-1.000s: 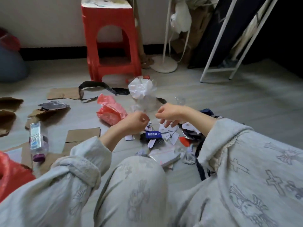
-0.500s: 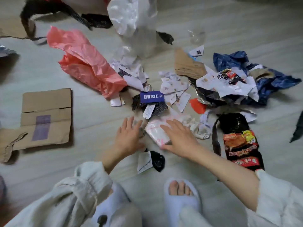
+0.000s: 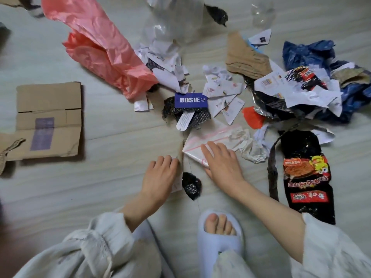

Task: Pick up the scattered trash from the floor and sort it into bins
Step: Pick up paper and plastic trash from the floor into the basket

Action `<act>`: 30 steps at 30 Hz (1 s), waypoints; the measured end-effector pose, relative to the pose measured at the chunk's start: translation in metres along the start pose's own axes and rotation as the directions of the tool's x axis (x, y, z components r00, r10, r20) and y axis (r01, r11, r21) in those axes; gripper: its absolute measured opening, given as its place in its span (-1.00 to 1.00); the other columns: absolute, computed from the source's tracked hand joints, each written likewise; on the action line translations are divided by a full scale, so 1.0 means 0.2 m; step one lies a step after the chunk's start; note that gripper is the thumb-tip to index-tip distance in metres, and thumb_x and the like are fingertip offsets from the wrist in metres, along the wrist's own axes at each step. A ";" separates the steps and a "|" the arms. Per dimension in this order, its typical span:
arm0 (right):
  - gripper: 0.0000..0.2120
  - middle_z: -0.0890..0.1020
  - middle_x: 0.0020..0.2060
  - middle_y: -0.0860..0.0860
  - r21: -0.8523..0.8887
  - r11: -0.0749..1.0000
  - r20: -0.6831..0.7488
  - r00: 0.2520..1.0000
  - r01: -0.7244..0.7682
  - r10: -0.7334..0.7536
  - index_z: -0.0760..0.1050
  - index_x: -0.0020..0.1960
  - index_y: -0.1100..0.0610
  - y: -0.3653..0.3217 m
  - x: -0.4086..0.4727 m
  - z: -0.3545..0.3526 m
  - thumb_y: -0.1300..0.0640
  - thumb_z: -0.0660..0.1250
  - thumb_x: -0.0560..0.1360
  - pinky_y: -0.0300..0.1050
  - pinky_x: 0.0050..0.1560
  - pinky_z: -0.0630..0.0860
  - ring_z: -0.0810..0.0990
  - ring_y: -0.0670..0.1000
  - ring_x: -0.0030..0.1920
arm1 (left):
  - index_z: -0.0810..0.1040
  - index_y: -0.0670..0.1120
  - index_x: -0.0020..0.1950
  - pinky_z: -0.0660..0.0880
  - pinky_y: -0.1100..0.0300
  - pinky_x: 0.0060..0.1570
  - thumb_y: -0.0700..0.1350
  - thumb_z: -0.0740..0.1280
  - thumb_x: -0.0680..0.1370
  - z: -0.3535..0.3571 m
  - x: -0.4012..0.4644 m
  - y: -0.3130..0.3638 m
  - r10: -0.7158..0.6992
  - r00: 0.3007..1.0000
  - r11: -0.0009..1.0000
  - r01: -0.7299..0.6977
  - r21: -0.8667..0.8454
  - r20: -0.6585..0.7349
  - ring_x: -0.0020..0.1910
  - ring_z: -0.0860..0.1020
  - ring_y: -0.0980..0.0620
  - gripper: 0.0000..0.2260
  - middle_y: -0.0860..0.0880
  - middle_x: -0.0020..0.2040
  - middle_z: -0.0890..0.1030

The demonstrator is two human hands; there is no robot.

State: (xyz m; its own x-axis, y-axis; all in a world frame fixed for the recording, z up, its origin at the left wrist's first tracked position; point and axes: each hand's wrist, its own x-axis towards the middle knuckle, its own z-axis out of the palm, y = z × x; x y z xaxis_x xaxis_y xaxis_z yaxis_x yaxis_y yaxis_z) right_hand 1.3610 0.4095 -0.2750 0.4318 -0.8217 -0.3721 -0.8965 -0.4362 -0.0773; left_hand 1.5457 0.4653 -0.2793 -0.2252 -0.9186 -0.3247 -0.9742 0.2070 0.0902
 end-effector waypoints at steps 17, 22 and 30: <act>-0.62 0.53 0.26 0.05 0.280 0.958 0.048 0.998 -0.056 0.045 0.45 0.28 0.16 0.09 -0.14 -0.05 0.27 0.27 0.47 0.13 -0.06 0.53 0.52 0.18 0.15 | 0.55 -0.16 -0.10 0.46 0.09 -0.13 -0.25 0.24 0.31 -0.05 -0.04 -0.02 0.206 0.950 0.958 -0.244 -0.151 -0.233 0.12 0.40 -0.12 -0.79 -0.16 0.10 0.55; -0.62 0.58 0.20 0.09 0.298 0.953 0.018 0.999 -0.048 0.045 0.50 0.22 0.18 0.08 -0.14 -0.04 0.31 0.34 0.40 0.15 -0.18 0.55 0.56 0.21 0.10 | 0.57 -0.03 -0.07 0.40 0.02 0.21 -0.11 0.22 0.39 0.10 -0.09 0.02 0.560 0.827 0.826 -0.562 -0.038 -0.050 0.26 0.50 -0.08 -0.81 -0.06 0.26 0.54; -0.58 0.53 0.25 0.16 0.254 0.967 0.069 0.998 -0.030 0.012 0.52 0.18 0.23 0.05 -0.15 -0.02 0.31 0.42 0.32 0.09 -0.10 0.54 0.54 0.26 0.11 | 0.59 0.05 0.07 0.41 0.06 0.00 -0.19 0.10 0.41 0.07 -0.11 -0.14 0.489 0.865 0.872 -0.485 0.064 -0.111 0.03 0.55 -0.08 -0.63 -0.04 0.08 0.60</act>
State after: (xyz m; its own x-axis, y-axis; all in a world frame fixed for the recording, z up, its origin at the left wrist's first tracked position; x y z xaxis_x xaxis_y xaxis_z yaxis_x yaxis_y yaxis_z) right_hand 1.3395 0.4281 -0.2608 0.4129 -0.7997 -0.4359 -0.9046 -0.3043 -0.2984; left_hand 1.5776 0.4842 -0.2890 -0.6696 -0.7308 -0.1327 -0.7415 0.6475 0.1759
